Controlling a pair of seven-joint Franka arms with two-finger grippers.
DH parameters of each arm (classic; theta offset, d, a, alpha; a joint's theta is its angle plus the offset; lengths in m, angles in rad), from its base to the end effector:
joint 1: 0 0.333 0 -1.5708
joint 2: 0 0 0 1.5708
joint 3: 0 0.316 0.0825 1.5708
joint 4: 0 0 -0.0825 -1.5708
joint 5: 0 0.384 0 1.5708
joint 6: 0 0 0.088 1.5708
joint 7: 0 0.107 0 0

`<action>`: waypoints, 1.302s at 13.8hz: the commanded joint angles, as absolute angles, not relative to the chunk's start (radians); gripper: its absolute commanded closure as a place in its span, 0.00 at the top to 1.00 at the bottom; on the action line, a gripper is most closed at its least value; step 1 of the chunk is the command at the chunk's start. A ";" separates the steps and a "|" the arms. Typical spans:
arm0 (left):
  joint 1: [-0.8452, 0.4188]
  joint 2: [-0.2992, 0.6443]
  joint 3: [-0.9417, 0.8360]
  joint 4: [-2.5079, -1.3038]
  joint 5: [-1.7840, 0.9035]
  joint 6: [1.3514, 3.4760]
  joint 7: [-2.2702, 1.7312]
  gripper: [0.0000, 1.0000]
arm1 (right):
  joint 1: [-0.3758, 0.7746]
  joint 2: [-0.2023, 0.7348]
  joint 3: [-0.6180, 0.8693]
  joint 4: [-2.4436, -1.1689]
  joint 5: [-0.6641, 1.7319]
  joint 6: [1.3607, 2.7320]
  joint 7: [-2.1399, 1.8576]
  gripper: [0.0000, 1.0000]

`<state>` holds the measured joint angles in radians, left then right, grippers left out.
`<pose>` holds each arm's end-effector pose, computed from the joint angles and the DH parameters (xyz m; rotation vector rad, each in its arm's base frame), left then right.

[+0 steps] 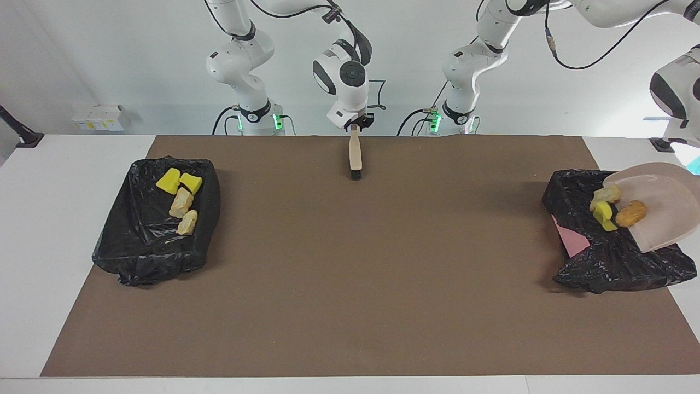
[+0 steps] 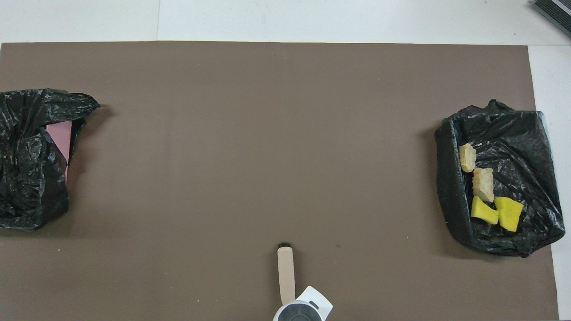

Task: Sweep and dump trash in bin

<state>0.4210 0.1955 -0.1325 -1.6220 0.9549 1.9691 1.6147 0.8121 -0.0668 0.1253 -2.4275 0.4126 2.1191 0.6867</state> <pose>0.6005 0.2406 0.5468 -1.6280 1.7535 0.8099 0.2535 0.3755 0.3165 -3.0376 0.0160 0.6028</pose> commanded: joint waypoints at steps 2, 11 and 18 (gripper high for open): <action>0.400 0.103 -0.118 -1.701 1.115 1.973 1.574 0.00 | 0.727 -0.095 0.120 -2.362 0.416 2.030 0.649 0.61; 0.394 -0.003 -0.138 -1.681 0.825 1.910 1.579 0.00 | 0.316 -0.230 0.118 -2.222 0.195 1.833 0.519 1.00; 0.391 -0.029 -0.163 -1.698 0.372 1.721 1.442 0.00 | 0.101 -0.094 0.118 -1.733 0.028 1.554 0.321 1.00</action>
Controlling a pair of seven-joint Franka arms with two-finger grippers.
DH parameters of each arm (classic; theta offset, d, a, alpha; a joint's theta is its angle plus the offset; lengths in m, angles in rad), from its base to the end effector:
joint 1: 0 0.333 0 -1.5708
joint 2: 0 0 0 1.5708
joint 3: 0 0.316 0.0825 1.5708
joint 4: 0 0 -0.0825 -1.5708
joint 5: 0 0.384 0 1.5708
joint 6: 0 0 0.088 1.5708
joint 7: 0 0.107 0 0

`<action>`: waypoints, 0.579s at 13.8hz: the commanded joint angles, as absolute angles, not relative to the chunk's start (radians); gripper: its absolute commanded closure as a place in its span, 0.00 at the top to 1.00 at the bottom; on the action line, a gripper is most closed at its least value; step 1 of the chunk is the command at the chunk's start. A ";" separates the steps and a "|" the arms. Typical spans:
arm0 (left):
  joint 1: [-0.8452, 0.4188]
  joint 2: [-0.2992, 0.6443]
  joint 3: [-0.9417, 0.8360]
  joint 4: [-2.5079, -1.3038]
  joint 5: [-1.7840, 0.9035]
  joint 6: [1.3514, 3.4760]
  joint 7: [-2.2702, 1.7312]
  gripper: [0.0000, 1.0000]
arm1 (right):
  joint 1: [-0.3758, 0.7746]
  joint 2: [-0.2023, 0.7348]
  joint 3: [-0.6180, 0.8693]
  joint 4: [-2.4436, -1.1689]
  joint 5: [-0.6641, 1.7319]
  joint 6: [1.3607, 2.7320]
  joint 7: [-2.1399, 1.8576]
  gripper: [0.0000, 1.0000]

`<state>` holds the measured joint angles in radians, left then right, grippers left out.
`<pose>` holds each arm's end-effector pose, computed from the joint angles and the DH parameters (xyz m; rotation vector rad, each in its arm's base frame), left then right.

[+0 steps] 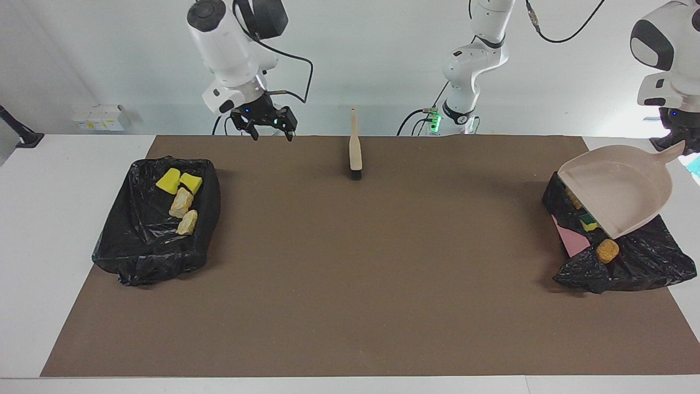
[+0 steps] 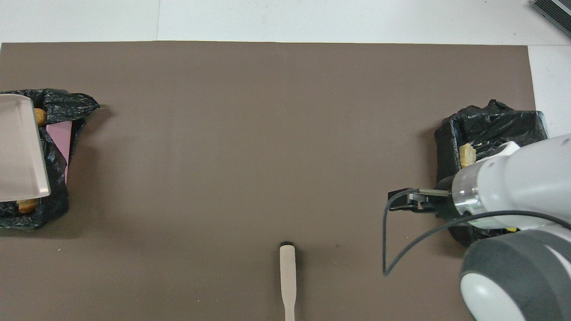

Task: Sweep and dump trash in bin

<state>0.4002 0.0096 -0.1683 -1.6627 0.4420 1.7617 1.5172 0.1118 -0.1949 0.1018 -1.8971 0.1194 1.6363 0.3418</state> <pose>0.5498 0.1691 0.6011 -2.1605 1.7306 0.3910 0.4778 0.1199 0.5779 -3.0535 0.2181 0.1398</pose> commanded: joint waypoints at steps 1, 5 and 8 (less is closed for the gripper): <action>0.359 -0.034 -0.163 -1.701 0.335 1.688 1.369 0.00 | 0.098 -0.069 0.118 -1.664 -0.009 1.519 0.319 1.00; 0.253 -0.055 -0.163 -1.765 0.212 1.658 0.935 0.00 | 0.069 0.053 0.112 -1.452 -0.132 1.419 0.319 1.00; 0.181 -0.055 -0.163 -1.789 0.114 1.638 0.616 0.00 | 0.025 0.051 0.109 -1.445 -0.120 1.428 0.328 1.00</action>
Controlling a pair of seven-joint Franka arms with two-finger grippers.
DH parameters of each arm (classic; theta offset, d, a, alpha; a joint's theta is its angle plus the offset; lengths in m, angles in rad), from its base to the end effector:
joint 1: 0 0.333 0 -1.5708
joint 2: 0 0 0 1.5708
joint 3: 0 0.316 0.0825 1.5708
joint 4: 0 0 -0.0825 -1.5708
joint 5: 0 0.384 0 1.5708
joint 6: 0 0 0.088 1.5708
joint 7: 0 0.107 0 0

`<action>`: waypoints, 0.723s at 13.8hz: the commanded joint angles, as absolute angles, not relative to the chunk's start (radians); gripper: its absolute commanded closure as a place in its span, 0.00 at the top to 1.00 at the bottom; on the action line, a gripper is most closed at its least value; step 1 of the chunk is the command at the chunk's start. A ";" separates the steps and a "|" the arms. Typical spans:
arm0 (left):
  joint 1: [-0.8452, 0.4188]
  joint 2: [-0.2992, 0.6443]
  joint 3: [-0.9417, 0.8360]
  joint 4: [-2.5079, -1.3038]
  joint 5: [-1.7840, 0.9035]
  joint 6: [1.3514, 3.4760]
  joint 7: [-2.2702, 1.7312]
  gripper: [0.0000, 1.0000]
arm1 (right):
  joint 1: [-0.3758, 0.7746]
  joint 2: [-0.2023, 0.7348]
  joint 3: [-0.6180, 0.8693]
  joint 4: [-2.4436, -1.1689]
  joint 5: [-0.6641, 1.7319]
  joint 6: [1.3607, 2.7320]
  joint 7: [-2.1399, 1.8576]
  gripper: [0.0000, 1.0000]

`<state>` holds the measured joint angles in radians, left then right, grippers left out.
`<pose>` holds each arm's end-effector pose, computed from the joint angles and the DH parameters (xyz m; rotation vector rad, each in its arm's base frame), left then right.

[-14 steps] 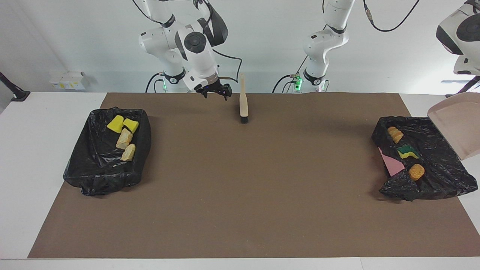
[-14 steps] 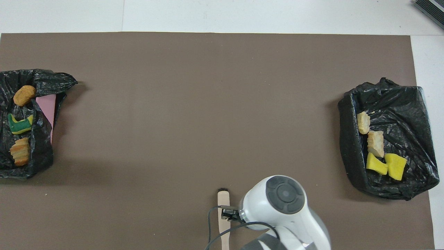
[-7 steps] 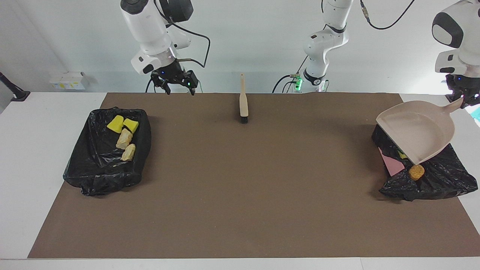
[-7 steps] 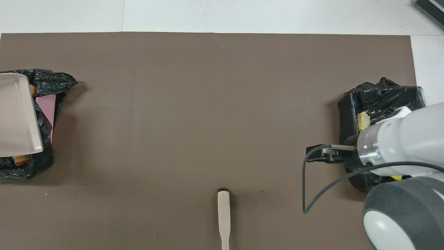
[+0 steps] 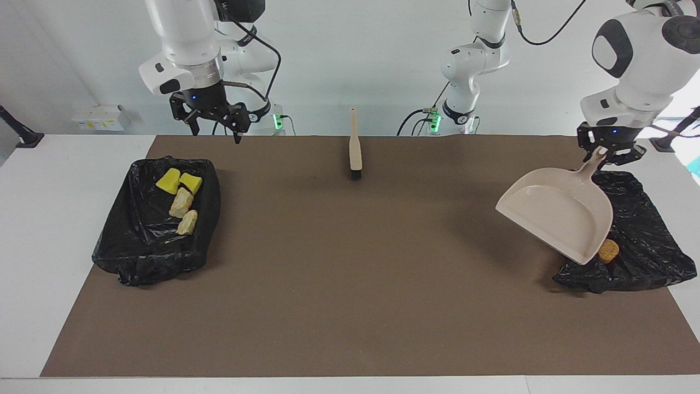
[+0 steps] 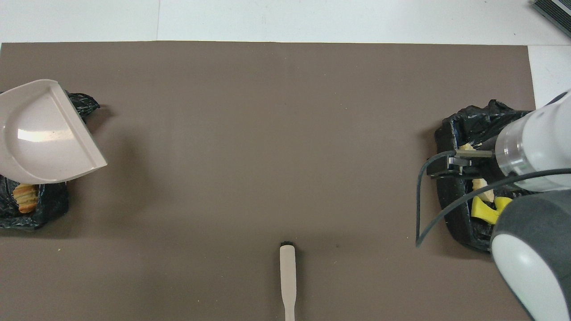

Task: Sweep and dump trash in bin

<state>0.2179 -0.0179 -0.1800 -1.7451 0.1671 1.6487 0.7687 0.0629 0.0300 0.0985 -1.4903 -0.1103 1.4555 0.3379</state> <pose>0.5476 0.0367 0.5598 -2.8004 1.1027 0.2094 0.5471 0.0752 0.6364 3.0085 -0.2800 -0.0547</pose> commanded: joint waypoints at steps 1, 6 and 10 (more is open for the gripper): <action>0.154 -0.054 -0.163 -1.798 0.077 1.640 0.522 0.00 | 0.005 0.045 0.107 -1.451 -0.094 1.427 0.325 1.00; -0.021 -0.041 -0.163 -1.819 -0.001 1.667 0.111 0.00 | -0.014 -0.001 0.106 -1.542 -0.055 1.491 0.324 1.00; -0.161 -0.020 -0.163 -1.864 -0.055 1.773 -0.119 0.00 | -0.049 -0.011 0.106 -1.555 -0.009 1.496 0.319 1.00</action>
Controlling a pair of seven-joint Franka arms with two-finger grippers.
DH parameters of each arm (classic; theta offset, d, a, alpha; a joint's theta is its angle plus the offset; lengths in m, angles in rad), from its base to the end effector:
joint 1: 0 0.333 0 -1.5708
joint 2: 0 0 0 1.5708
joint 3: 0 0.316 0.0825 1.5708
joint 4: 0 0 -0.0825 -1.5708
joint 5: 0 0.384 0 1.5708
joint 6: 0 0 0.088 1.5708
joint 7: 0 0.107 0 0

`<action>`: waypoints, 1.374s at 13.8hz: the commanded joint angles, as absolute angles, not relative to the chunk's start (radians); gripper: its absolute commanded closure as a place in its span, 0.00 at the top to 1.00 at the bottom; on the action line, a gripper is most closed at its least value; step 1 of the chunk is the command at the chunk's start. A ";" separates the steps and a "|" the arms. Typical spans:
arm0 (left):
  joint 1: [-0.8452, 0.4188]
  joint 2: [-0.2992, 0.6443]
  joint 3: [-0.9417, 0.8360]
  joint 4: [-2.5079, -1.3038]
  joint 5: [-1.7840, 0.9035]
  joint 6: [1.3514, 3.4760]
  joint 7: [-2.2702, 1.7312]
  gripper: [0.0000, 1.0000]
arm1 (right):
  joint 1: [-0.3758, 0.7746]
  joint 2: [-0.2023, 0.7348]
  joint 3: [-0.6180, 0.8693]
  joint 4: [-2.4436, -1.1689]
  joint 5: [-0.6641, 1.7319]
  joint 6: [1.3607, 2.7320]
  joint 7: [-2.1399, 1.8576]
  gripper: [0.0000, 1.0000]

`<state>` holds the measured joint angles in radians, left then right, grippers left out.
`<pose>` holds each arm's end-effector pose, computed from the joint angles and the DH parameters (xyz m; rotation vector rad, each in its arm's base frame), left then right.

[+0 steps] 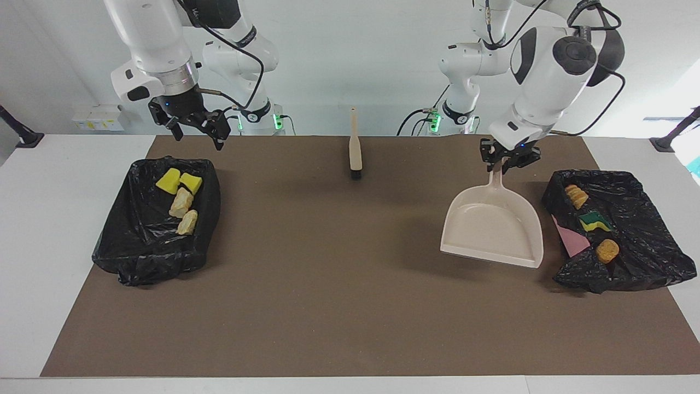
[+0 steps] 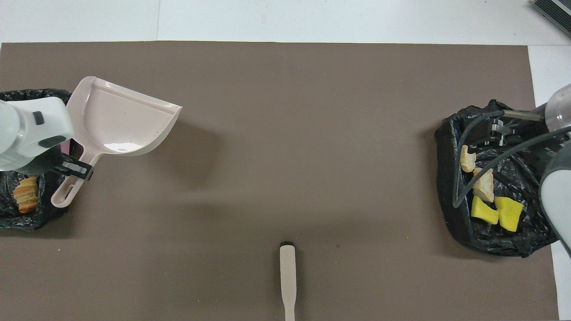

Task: Sweep and dump trash in bin
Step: 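Set the dustpan down at the table center with the left gripper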

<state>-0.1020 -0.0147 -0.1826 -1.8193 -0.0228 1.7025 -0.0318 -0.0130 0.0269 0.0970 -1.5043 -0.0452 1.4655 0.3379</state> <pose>0.5244 -0.1562 0.5259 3.1098 -0.3884 -0.1634 0.5507 0.0403 0.6319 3.0597 -0.3955 -0.0852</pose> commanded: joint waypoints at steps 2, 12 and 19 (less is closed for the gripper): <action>-0.250 0.017 -0.163 -1.864 -0.057 1.821 -0.230 0.00 | -0.049 -0.020 0.106 -1.569 -0.011 1.496 0.318 1.00; -0.521 0.333 -0.161 -1.780 -0.071 2.169 -0.595 0.00 | -0.049 -0.048 0.104 -1.606 -0.018 1.494 0.307 1.00; -0.493 0.301 -0.124 -1.778 -0.061 2.166 -0.592 1.00 | -0.052 -0.041 0.106 -1.598 -0.015 1.517 0.180 1.00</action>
<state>-0.5173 0.3299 -0.1434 -1.7789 -0.0577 2.1838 -0.5933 -0.0337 -0.0186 0.0971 -1.5694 -0.0314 1.4937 0.2463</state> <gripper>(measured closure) 0.251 0.000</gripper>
